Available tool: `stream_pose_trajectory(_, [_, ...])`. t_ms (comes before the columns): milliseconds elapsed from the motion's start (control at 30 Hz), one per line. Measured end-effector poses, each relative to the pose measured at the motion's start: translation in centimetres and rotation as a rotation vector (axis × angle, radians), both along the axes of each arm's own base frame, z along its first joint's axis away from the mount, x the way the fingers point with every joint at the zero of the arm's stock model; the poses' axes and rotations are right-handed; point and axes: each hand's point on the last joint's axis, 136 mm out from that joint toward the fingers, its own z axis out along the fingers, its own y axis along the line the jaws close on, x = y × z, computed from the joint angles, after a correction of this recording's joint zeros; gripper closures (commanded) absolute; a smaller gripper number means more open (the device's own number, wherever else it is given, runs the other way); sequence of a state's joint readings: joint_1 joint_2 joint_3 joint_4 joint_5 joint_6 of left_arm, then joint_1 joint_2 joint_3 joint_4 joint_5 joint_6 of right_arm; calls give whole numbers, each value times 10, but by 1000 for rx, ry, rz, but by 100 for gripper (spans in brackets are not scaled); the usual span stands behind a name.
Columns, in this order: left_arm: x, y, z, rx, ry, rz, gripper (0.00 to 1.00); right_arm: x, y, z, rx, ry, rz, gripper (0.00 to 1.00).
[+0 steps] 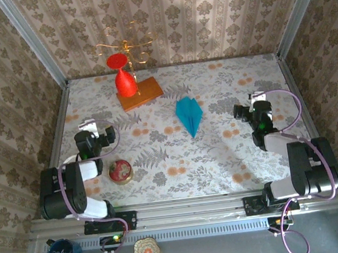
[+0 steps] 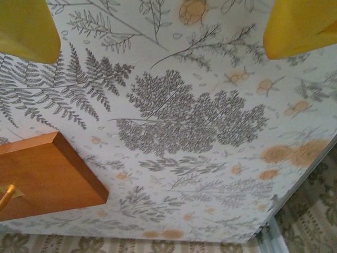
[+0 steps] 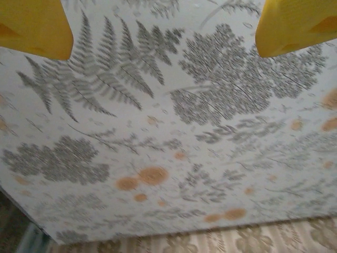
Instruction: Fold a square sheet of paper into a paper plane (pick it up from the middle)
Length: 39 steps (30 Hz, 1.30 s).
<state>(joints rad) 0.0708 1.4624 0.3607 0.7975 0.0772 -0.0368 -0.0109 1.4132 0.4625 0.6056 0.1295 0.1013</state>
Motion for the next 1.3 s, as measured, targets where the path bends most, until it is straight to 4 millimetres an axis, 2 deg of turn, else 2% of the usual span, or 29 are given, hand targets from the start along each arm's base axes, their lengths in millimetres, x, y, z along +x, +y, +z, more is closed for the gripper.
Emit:
stream_pose_trajectory(167, [3, -9, 1, -4, -19, -60, 0, 5, 9, -16, 16, 23, 61, 8])
stream_pose_trajectory(300, [8, -15, 0, 13, -44, -86, 0, 6, 14, -14, 19, -11, 93, 7])
stream_pose_trajectory(333, [8, -17, -3, 16, -39, -92, 0, 6, 15, -14, 20, -20, 98, 1])
stream_pose_trajectory(367, [8, -19, -4, 21, -36, -97, 0, 5, 16, -15, 19, -25, 102, 0])
stream_pose_trajectory(533, [13, -29, -2, 70, -33, -91, 0, 5, 21, -20, 4, -21, 123, 0])
stream_pose_trajectory(867, [13, -20, -3, 99, -25, -44, 0, 6, 22, -18, 1, -29, 127, 0])
stream_pose_trajectory(1300, [13, -20, -3, 99, -20, -44, 0, 7, 22, -15, 0, -43, 127, 0])
